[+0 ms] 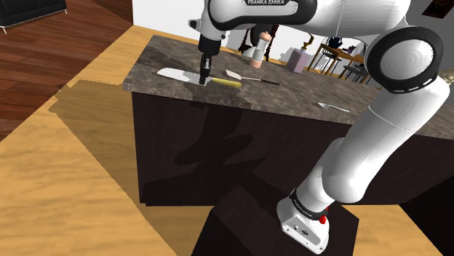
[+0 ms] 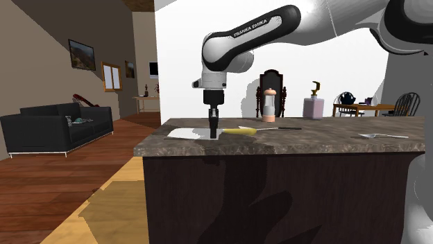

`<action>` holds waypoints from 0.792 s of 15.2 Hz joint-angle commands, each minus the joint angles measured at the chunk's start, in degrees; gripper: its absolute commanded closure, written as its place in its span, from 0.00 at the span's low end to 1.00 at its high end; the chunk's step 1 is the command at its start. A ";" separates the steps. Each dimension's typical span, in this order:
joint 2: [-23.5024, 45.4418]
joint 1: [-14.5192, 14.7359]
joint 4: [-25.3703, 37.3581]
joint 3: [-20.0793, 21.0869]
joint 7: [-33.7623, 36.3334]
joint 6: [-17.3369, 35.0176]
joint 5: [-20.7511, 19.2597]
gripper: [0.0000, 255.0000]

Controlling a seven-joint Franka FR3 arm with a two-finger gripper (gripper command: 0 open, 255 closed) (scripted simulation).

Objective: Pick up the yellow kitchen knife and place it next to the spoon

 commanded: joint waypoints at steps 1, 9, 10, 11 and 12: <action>0.00 0.00 0.00 0.00 0.00 0.00 0.00 1.00; -0.14 0.00 2.14 0.00 0.01 -2.27 0.00 1.00; -0.16 0.00 2.88 0.00 0.01 -3.04 -0.01 1.00; -0.17 0.00 3.64 0.00 0.02 -3.81 -0.01 1.00; -0.16 0.00 4.42 0.00 0.02 -4.58 -0.01 1.00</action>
